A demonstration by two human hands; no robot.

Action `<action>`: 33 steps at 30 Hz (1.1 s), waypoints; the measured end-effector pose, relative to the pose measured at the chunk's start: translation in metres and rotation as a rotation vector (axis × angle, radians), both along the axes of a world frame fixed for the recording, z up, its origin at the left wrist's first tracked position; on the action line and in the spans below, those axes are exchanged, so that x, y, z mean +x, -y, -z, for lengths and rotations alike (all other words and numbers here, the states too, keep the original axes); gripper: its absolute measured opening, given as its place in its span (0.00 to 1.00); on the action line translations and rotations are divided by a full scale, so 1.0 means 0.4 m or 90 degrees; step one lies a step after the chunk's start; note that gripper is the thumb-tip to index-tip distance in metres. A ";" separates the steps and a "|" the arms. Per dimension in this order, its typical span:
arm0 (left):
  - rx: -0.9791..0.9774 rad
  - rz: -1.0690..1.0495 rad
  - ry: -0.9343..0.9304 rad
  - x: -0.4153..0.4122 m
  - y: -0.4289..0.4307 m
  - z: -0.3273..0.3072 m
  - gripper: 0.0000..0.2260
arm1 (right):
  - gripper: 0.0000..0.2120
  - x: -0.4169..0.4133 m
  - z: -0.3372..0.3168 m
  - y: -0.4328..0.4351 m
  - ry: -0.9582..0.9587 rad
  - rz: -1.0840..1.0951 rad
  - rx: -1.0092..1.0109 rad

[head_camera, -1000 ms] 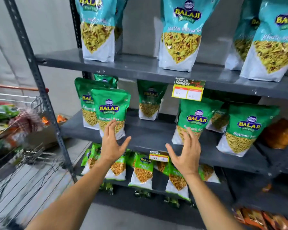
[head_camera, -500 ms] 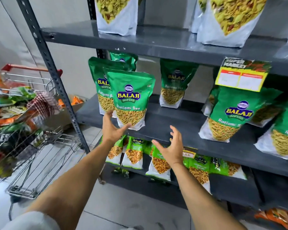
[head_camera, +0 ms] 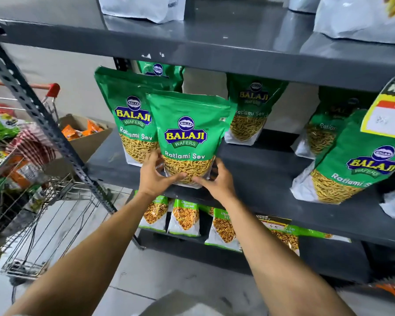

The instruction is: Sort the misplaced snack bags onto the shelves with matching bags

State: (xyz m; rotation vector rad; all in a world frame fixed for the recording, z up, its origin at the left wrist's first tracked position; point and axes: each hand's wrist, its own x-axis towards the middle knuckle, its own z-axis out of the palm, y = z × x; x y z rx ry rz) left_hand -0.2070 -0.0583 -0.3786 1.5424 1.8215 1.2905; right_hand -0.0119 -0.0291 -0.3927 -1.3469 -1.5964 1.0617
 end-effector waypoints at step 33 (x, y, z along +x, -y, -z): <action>-0.069 0.151 0.020 0.315 -0.074 -0.031 0.48 | 0.28 0.304 -0.049 0.021 0.141 0.149 -0.049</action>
